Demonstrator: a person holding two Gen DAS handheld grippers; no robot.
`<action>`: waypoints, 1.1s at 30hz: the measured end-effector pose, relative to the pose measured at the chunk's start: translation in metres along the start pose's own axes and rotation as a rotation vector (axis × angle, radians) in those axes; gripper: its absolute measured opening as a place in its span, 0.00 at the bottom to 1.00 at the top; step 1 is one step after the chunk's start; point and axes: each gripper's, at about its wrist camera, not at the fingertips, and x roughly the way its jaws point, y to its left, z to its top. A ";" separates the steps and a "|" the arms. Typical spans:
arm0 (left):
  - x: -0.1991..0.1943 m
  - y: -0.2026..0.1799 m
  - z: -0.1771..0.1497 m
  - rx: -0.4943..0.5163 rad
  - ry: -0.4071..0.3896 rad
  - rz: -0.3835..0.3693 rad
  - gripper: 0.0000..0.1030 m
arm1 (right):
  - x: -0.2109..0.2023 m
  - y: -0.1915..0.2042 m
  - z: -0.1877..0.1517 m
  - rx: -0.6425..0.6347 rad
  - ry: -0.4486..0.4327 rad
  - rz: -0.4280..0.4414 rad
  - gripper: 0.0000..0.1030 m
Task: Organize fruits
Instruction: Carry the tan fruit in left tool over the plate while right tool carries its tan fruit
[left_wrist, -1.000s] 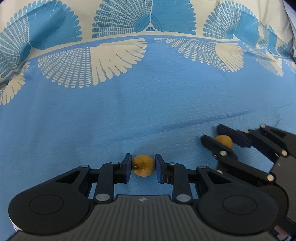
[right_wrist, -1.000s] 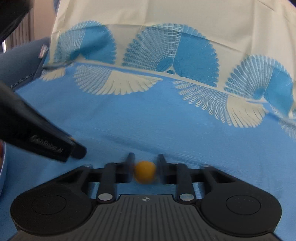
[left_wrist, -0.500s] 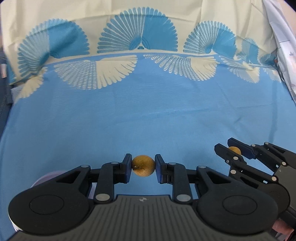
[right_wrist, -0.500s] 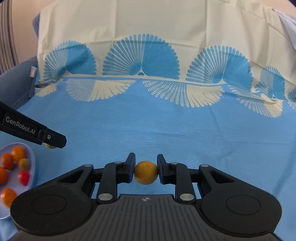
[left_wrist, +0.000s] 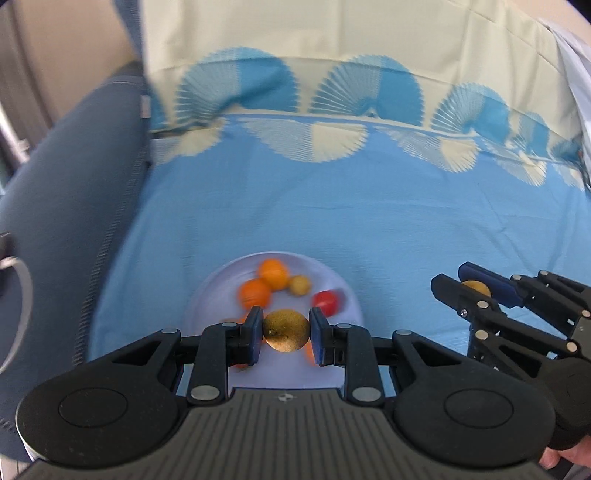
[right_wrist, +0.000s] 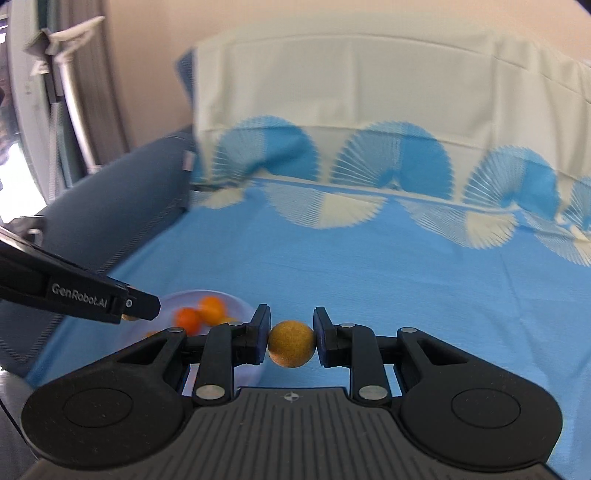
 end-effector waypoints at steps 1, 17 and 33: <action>-0.006 0.007 -0.003 -0.011 -0.008 0.004 0.28 | -0.004 0.010 0.002 -0.014 -0.006 0.011 0.26; -0.025 0.058 -0.024 -0.100 -0.025 0.010 0.28 | -0.005 0.084 0.011 -0.105 0.011 0.076 0.26; 0.035 0.060 -0.020 -0.107 0.066 -0.017 0.28 | 0.045 0.079 0.007 -0.072 0.087 0.064 0.26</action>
